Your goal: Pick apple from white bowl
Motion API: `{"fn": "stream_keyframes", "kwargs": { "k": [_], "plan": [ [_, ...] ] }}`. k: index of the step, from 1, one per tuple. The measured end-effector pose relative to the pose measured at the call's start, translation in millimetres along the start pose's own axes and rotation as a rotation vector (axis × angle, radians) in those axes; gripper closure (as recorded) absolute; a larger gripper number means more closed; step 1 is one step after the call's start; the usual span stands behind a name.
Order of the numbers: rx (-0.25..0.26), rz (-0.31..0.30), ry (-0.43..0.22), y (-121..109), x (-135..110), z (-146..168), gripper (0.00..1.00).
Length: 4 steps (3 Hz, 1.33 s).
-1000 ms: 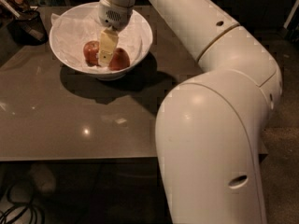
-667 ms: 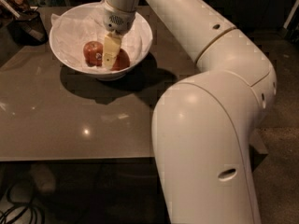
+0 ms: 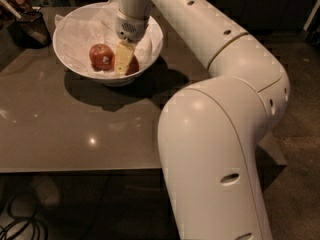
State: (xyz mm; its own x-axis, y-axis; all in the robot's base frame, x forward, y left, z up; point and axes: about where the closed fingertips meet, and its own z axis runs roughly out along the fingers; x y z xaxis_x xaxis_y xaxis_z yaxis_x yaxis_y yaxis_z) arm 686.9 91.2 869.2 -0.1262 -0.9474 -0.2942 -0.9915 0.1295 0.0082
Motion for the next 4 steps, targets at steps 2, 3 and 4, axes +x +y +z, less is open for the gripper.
{"fn": "stream_keyframes", "kwargs": {
  "k": [2, 3, 4],
  "plan": [
    [-0.018, -0.017, 0.039, 5, -1, 21, 0.43],
    [-0.005, -0.017, 0.022, 0, -6, 25, 0.66],
    [-0.001, -0.017, 0.017, -1, -8, 24, 0.89]
  ]
}}
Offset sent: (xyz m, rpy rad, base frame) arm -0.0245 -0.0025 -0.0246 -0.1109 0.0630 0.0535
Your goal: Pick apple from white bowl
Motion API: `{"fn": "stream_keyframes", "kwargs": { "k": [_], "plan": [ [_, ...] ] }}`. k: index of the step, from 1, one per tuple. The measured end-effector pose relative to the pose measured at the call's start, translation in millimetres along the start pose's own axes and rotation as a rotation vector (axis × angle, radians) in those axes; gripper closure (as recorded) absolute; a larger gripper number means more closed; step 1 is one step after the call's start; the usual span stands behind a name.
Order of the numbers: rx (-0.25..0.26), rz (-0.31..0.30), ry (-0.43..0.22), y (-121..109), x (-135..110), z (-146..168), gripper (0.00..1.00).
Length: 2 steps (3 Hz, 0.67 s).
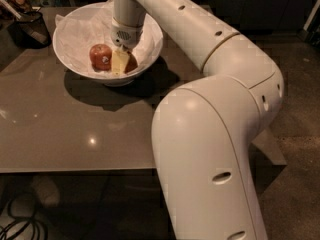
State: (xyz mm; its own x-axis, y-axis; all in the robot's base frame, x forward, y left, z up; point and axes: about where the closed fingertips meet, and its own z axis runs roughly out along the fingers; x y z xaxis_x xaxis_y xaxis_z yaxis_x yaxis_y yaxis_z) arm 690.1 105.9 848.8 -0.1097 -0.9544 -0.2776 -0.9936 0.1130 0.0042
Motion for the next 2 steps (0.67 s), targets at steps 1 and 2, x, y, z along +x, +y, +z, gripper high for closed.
{"fn": "stream_keyframes", "kwargs": {
  "k": [1, 2],
  "plan": [
    [0.011, -0.006, -0.009, -2, -2, -2, 1.0],
    [0.041, -0.028, -0.03, 6, -3, -34, 1.0]
  ]
}}
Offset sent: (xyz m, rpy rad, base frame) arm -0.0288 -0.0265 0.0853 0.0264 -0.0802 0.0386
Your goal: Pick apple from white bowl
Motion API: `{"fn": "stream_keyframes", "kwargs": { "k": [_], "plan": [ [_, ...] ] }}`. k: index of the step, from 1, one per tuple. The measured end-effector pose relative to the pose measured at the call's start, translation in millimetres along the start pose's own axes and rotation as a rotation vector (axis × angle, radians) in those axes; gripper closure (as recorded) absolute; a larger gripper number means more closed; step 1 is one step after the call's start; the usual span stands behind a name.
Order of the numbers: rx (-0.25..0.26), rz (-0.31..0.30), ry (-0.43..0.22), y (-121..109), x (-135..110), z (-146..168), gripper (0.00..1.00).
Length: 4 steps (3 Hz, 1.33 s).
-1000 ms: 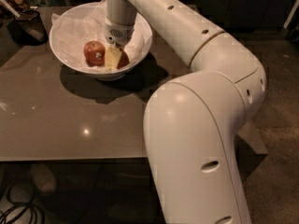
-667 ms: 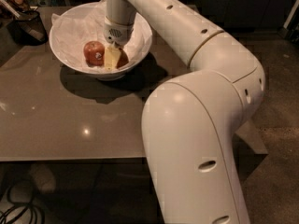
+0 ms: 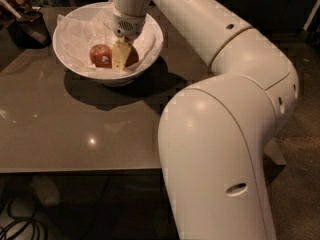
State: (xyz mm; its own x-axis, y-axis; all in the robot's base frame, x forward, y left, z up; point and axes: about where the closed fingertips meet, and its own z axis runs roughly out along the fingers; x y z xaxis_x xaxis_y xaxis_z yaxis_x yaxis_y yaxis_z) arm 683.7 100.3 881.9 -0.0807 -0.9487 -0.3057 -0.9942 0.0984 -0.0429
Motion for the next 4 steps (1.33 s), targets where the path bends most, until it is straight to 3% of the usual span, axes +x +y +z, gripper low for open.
{"fn": "stream_keyframes", "kwargs": {
  "k": [2, 4],
  "plan": [
    [0.042, -0.046, -0.007, 8, -8, -40, 1.0],
    [0.046, -0.083, -0.03, 8, -21, -51, 1.0]
  ]
}}
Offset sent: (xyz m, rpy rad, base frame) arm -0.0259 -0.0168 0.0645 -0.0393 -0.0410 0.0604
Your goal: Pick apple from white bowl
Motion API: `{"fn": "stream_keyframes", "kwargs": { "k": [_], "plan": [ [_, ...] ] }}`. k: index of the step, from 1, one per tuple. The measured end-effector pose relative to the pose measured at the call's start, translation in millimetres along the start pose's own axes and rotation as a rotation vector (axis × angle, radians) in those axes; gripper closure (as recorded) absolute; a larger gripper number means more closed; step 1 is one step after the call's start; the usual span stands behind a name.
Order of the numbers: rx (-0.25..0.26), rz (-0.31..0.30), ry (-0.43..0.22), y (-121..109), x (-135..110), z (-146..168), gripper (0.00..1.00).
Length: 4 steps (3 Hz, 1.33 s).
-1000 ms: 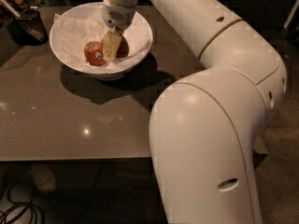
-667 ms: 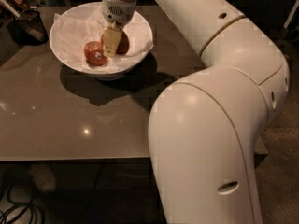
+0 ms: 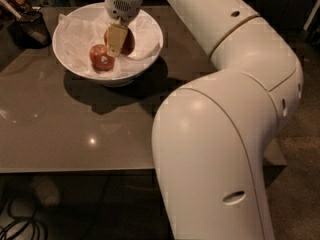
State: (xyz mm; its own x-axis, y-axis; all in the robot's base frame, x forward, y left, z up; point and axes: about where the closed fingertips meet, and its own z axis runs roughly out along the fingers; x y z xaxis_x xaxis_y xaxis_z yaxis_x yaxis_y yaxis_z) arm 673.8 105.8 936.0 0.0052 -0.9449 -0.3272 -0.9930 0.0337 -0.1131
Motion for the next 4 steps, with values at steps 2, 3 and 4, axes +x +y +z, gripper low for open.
{"fn": "stream_keyframes", "kwargs": {
  "k": [2, 3, 4],
  "plan": [
    [0.005, -0.067, -0.079, 6, -8, -22, 1.0],
    [0.03, -0.127, -0.131, 16, -12, -49, 1.0],
    [0.038, -0.169, -0.158, 24, -17, -65, 1.0]
  ]
}}
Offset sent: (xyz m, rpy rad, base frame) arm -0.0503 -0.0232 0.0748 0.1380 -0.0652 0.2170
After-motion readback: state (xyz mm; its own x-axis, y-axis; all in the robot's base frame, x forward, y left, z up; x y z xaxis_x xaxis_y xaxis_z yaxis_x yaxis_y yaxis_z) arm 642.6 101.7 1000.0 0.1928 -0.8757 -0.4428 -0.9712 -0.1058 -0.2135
